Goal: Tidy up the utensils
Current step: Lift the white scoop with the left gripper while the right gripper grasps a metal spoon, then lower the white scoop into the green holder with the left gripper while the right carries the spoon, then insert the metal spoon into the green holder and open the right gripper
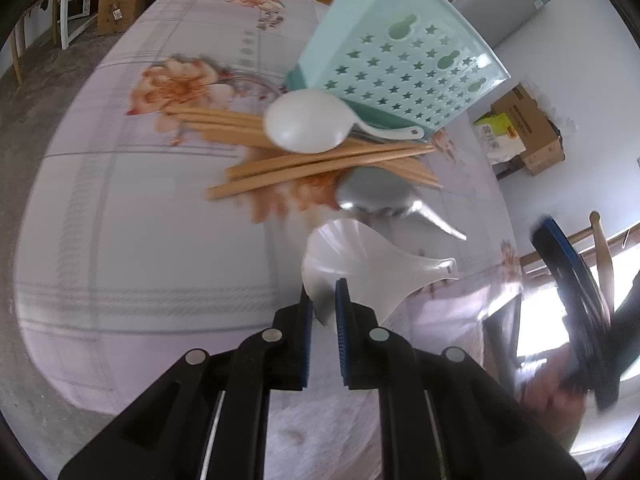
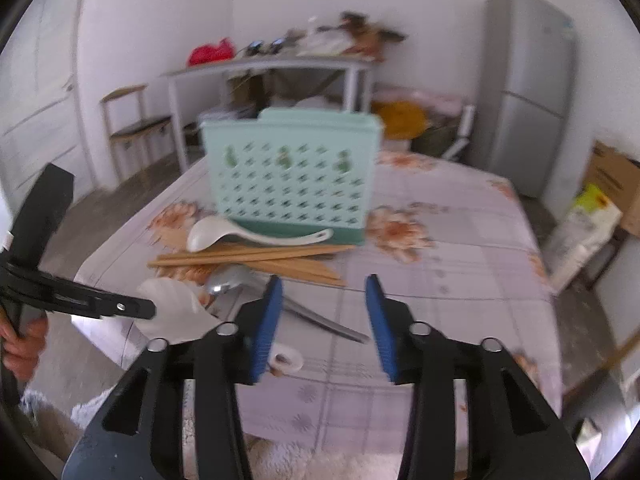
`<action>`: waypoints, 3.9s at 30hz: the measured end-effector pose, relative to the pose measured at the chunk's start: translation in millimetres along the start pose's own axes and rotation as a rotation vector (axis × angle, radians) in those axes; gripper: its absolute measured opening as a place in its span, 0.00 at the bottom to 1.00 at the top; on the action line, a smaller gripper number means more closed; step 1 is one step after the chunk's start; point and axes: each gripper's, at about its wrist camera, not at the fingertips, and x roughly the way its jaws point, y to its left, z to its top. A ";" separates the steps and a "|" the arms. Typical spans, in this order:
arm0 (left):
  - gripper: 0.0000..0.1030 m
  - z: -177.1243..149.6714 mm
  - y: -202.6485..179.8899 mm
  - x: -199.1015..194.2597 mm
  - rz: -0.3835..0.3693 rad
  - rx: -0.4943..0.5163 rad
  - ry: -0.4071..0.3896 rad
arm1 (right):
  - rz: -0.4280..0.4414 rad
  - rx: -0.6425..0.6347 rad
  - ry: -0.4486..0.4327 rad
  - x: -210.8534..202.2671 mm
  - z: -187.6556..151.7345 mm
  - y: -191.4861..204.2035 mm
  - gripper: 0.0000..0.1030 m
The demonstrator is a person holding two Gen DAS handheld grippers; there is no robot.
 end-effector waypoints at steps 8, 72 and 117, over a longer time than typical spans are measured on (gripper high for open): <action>0.10 -9.1 31.1 -25.8 0.012 0.034 0.008 | 0.140 -0.288 0.135 58.4 -1.5 37.0 0.29; 0.02 120.1 -142.1 -69.6 0.632 0.893 -0.407 | 0.022 0.078 -0.186 -2.8 -6.9 -35.8 0.02; 0.57 75.0 -13.4 -82.0 0.175 0.367 -0.502 | 0.424 0.407 -0.355 118.6 148.7 -100.8 0.02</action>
